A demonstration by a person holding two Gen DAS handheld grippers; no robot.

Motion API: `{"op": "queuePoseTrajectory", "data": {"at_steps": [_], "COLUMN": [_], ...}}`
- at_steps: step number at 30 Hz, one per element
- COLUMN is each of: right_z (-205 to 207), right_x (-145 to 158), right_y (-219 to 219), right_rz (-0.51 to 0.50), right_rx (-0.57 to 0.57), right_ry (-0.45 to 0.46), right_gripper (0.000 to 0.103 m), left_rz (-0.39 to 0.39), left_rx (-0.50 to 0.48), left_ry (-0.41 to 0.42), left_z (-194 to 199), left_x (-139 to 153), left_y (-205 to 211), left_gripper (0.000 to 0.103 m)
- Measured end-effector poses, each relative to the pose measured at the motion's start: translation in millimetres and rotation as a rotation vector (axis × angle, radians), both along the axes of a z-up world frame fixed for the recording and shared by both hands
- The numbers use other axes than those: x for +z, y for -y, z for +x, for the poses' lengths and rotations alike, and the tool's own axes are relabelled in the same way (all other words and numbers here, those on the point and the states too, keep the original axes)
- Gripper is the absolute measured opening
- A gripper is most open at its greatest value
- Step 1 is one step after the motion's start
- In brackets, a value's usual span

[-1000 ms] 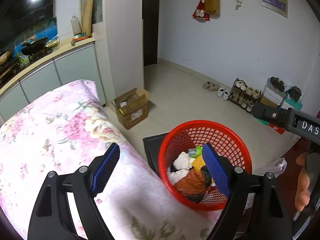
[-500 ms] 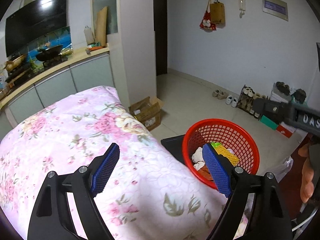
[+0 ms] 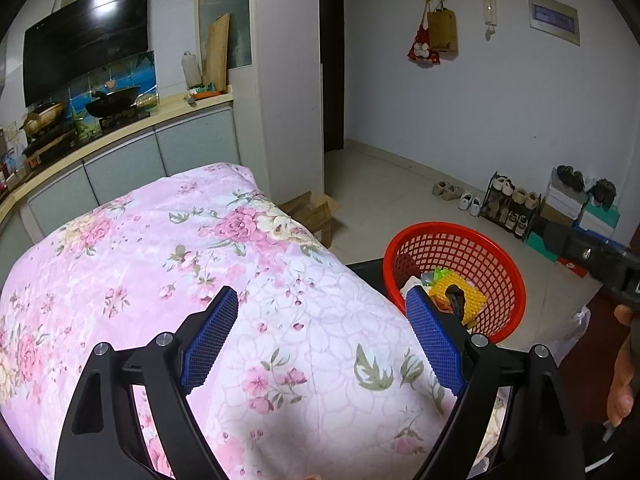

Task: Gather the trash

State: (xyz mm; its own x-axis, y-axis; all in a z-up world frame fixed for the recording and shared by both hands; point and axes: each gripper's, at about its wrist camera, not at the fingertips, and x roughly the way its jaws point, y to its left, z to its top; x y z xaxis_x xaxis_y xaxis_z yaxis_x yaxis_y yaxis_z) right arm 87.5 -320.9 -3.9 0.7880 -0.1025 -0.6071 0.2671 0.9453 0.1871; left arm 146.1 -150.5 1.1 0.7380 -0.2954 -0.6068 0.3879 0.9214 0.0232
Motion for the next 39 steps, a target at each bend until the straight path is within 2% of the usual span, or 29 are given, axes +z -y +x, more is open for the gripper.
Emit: {"op": "queuePoseTrajectory", "data": {"at_steps": [9, 11, 19, 24, 33, 39], "right_z": [-16.4, -20.5, -27.7, -26.0, -25.9, -25.9], "right_x": [-8.2, -9.8, -11.9, -15.6, -19.4, -22.5], "right_y": [-16.6, -19.2, -27.7, -23.1, -20.4, -21.1], "right_rz": [-0.046, -0.052, -0.102, -0.080, -0.059, -0.052], "right_rx": [-0.002, 0.003, 0.016, 0.008, 0.012, 0.024], "right_ry": [0.021, 0.028, 0.057, 0.043, 0.026, 0.016], "right_gripper": [0.093, 0.096, 0.096, 0.096, 0.096, 0.096], "left_rz": [0.001, 0.003, 0.024, 0.036, -0.003, 0.000], "left_rx": [-0.046, -0.055, -0.058, -0.061, -0.048, -0.042], "left_ry": [0.006, 0.006, 0.003, 0.003, 0.005, -0.010], "left_z": [-20.3, -24.0, -28.2, -30.9, -27.6, -24.2], "left_x": [-0.8, -1.8, -8.1, -12.5, -11.6, -13.9], "left_y": [1.8, 3.9, 5.9, 6.1, 4.9, 7.9], "left_gripper": [0.086, 0.087, 0.091, 0.093, 0.096, 0.096]}}
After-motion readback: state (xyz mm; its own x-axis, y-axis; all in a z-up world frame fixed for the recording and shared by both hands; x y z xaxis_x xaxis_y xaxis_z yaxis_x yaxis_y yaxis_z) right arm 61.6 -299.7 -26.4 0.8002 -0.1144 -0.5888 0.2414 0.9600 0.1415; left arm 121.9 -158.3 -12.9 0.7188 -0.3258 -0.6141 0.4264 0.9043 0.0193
